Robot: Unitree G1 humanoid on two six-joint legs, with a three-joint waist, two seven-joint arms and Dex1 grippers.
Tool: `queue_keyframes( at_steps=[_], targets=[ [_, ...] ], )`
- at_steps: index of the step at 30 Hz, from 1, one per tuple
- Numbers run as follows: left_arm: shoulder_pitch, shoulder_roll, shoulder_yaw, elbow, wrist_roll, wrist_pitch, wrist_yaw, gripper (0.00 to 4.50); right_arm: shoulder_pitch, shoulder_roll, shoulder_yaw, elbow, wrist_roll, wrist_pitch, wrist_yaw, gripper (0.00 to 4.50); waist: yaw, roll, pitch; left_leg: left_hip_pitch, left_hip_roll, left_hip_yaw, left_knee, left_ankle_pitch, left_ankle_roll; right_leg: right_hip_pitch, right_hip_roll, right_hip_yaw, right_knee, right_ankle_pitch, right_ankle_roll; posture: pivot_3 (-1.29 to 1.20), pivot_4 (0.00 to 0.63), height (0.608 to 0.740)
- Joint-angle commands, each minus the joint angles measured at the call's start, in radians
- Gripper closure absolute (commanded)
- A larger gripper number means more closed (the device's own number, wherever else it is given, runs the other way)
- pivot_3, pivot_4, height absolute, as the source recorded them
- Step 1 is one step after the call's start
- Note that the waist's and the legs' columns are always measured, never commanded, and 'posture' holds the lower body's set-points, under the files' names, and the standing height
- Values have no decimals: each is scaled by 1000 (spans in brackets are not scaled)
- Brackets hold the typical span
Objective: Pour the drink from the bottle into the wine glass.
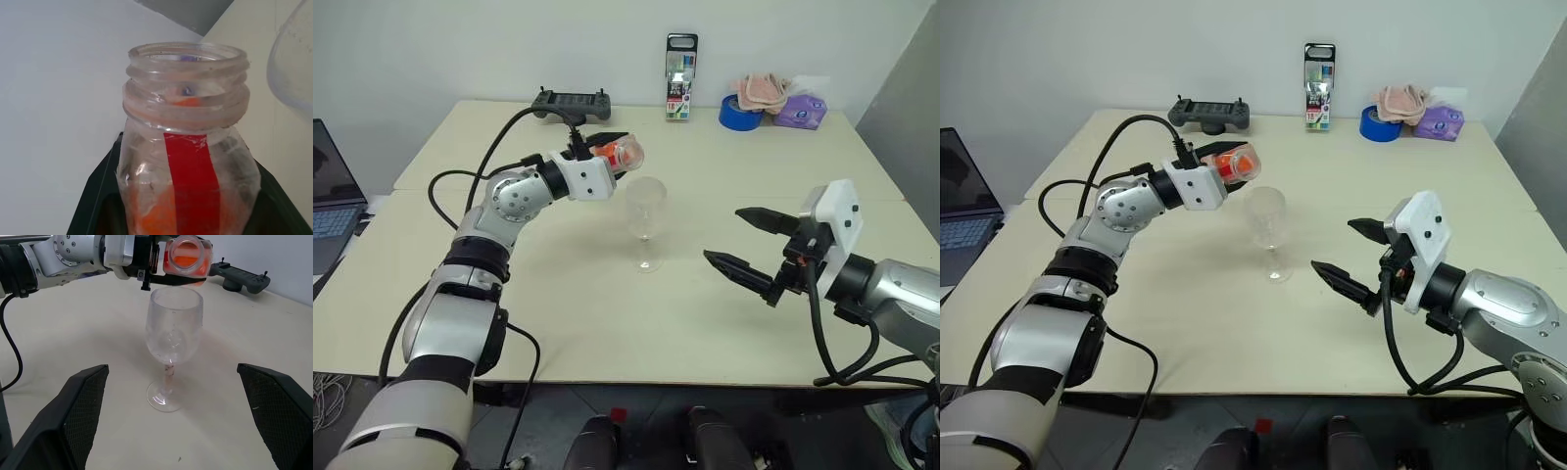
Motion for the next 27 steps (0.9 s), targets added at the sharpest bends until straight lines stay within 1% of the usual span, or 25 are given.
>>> queue_keyframes(
  at_steps=[1, 12, 19, 27],
  targets=[
    [-50, 18, -12, -1, 29, -42, 60, 2703, -4, -5, -10, -12, -7, -30, -7, 0, 0, 0, 0, 0, 0, 0, 0, 0, 0, 0, 0, 0, 0, 0, 0, 0, 150, 740],
    [-91, 53, -59, 29, 145, -111, 218, 2703, -11, -5, 5, -7, -11, -33, -23, 0, 0, 0, 0, 0, 0, 0, 0, 0, 0, 0, 0, 0, 0, 0, 0, 0, 150, 740],
    [-97, 69, -75, 34, 171, -136, 269, 2703, -19, -5, 15, 1, -22, -38, -19, 0, 0, 0, 0, 0, 0, 0, 0, 0, 0, 0, 0, 0, 0, 0, 0, 0, 150, 740],
    [-111, 86, -111, 35, 237, -152, 332, 2703, -31, -2, 35, 10, -46, -46, -15, 0, -1, 0, 0, 0, 0, 0, 0, 0, 0, 0, 0, 0, 1, 0, 0, 0, 150, 740]
  ],
)
